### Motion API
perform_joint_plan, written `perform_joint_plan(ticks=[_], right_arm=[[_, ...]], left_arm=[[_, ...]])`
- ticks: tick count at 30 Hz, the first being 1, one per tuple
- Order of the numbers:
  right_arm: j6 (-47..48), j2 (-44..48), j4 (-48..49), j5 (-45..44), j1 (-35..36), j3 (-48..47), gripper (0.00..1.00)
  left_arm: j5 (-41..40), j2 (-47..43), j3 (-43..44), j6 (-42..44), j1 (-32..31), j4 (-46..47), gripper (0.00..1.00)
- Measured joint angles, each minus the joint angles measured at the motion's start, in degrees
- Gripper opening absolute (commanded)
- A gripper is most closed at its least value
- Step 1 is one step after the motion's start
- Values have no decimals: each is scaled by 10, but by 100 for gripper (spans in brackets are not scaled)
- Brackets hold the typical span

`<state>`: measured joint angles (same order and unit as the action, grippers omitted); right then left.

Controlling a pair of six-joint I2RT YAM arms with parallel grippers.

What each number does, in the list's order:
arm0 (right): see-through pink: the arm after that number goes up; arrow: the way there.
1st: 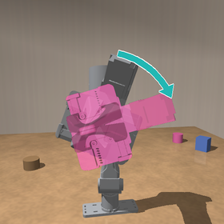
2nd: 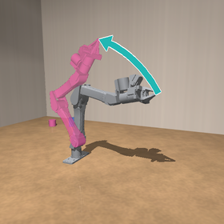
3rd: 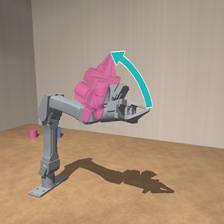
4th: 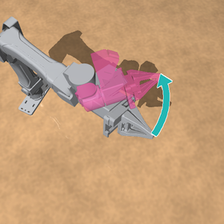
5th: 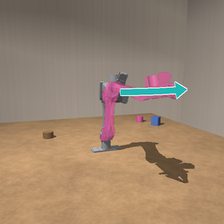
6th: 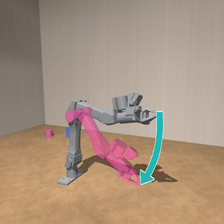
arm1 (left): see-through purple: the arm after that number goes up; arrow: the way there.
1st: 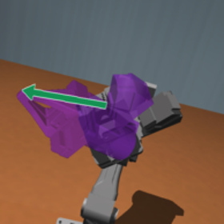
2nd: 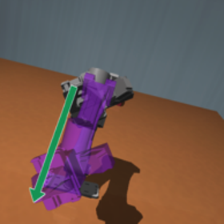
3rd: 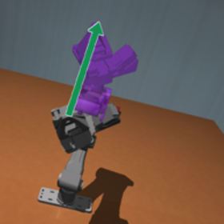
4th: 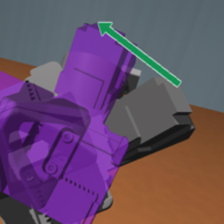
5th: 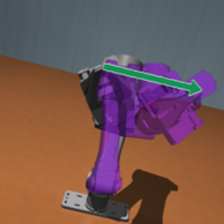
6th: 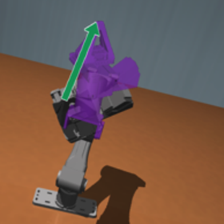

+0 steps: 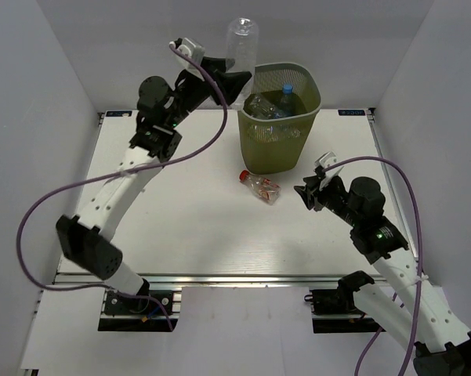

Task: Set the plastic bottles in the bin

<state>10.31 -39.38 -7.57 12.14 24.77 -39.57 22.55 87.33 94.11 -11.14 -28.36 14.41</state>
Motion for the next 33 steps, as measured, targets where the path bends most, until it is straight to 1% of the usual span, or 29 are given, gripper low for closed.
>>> perform_joint_plan(ticks=[2, 5, 8, 9, 11, 12, 13, 15, 16, 21, 23, 25, 26, 28, 31, 32, 33], right_arm=[[7, -5, -1, 6, 0, 5, 46], [17, -9, -1, 16, 1, 11, 47], [24, -14, -1, 17, 4, 12, 50], [25, -14, -1, 17, 5, 13, 55], [29, -15, 0, 17, 8, 15, 64], [33, -16, 0, 16, 10, 16, 70], [34, -19, 0, 15, 11, 16, 82], [37, -23, 0, 15, 13, 17, 89], [40, -24, 0, 15, 14, 17, 89], [56, -40, 0, 25, 16, 18, 89], [64, -52, -1, 31, 16, 19, 89], [73, -72, 0, 35, 19, 19, 89], [78, -86, 0, 35, 20, 19, 88], [86, -126, 1, 35, 28, 19, 88], [95, -192, 2, 30, 41, 18, 88], [96, -215, 3, 28, 46, 16, 90], [96, -242, 2, 25, 51, 9, 90]], left_arm=[[-5, 42, -3, -30, 0, 57, 0], [-23, 96, -3, -59, -2, 117, 5], [-43, 150, 11, -80, -7, 158, 14], [-50, 167, 21, -85, -9, 164, 24], [-66, 201, 45, -91, -16, 170, 36], [-76, 216, 57, -94, -19, 171, 55], [-86, 227, 63, -95, -23, 170, 61], [-110, 238, 64, -97, -30, 169, 83], [-121, 242, 64, -97, -34, 165, 99], [-159, 241, 73, -87, -45, 118, 100], [-169, 223, 72, -75, -47, 82, 100], [-178, 184, 57, -66, -48, 47, 100], [-183, 148, 35, -62, -49, 28, 100], [-191, 47, -32, -54, -48, -14, 100], [-192, -115, -136, -35, -49, -47, 100], [-193, -173, -174, -25, -49, -61, 100], [-195, -227, -209, -15, -49, -76, 100]])
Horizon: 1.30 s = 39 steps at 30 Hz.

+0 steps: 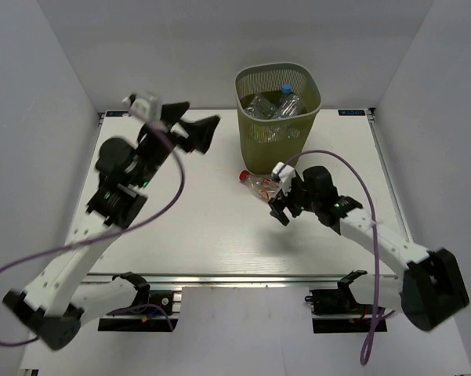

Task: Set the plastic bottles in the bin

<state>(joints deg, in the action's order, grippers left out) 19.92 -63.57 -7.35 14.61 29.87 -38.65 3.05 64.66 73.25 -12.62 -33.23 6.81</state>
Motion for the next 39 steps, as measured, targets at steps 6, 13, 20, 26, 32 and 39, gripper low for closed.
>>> perform_joint_plan(ticks=[6, 13, 20, 26, 32, 39], right_arm=[[-14, -134, 23, -38, 25, -60, 90], [-30, -264, 53, -108, 42, -152, 90], [-30, -323, 73, -193, 51, -163, 90], [-20, -373, 80, -217, 52, -184, 90], [-10, -396, 82, -196, 54, -193, 64], [17, -388, 41, -98, 54, -199, 8]], left_arm=[[-20, -198, -183, 73, 0, -75, 100], [-21, -245, -326, 119, 4, -159, 100], [1, -269, -334, 134, 5, -175, 100], [9, -275, -334, 139, 5, -176, 100], [9, -286, -334, 146, 5, -176, 100], [7, -292, -334, 150, 5, -176, 100]])
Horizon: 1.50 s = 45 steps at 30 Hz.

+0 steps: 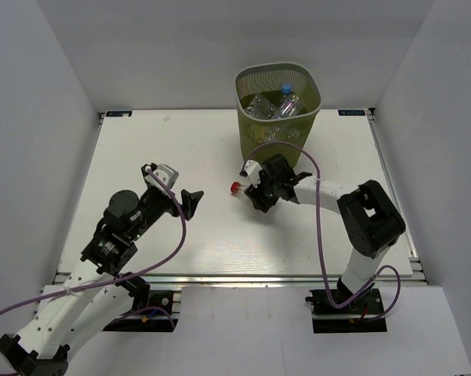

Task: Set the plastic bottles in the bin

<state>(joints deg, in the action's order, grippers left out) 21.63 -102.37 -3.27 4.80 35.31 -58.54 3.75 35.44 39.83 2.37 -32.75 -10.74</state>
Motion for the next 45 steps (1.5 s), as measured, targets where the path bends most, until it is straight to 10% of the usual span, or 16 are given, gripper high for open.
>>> perform_joint_plan(ticks=[9, 18, 26, 34, 45], right_arm=[[73, 213, -189, 238, 17, -20, 6], [43, 398, -26, 146, 14, -103, 9], [74, 288, 121, -37, -5, -192, 25], [75, 111, 115, -76, -64, -313, 83], [8, 98, 24, -30, -113, -331, 90]], left_arm=[[-19, -35, -9, 5, 0, 5, 100], [-36, -59, -20, 14, 0, 9, 100], [-40, -52, -28, 26, 0, 14, 100], [-48, -51, -37, 34, 1, 19, 100], [-42, -38, -38, 37, 0, 20, 100]])
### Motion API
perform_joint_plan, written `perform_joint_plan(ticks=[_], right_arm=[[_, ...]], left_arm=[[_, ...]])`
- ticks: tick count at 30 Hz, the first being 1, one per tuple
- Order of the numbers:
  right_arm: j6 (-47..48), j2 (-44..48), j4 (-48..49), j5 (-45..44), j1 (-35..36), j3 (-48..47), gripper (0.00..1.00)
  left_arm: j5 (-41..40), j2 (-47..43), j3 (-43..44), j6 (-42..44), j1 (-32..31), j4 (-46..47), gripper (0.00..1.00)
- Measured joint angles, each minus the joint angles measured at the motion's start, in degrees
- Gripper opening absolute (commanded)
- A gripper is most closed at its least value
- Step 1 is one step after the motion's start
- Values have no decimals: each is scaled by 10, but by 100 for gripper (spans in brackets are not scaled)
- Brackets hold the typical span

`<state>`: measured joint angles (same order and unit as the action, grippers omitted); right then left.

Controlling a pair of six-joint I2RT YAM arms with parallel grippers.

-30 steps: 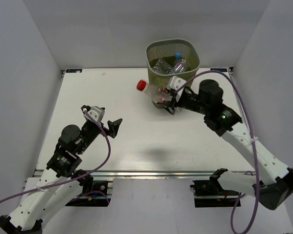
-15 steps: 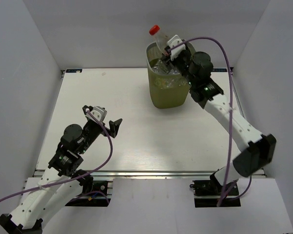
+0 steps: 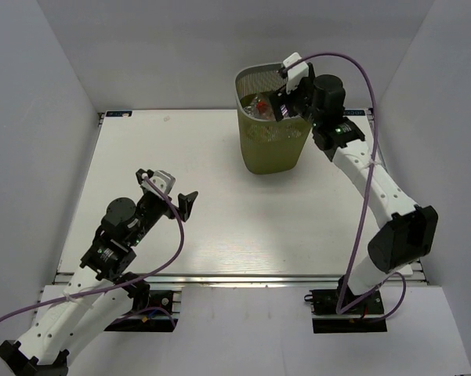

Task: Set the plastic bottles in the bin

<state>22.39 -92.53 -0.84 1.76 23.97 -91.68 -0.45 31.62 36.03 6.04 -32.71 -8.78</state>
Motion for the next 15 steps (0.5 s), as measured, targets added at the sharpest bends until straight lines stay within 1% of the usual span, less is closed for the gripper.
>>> perform_joint_plan(ticks=[3, 6, 9, 11, 15], right_arm=[[-24, 54, -27, 22, 1, 24, 90], [-50, 159, -56, 60, 5, 93, 90], [-87, 290, -84, 87, 9, 177, 90], [-110, 357, -91, 90, 12, 225, 90], [-133, 484, -90, 91, 12, 375, 90]], left_arm=[[5, 0, 0, 0, 0, 0, 100], [12, 0, 0, 0, 0, 0, 100], [18, 0, 0, 0, 0, 0, 100], [22, 0, 0, 0, 0, 0, 100], [26, 0, 0, 0, 0, 0, 100]])
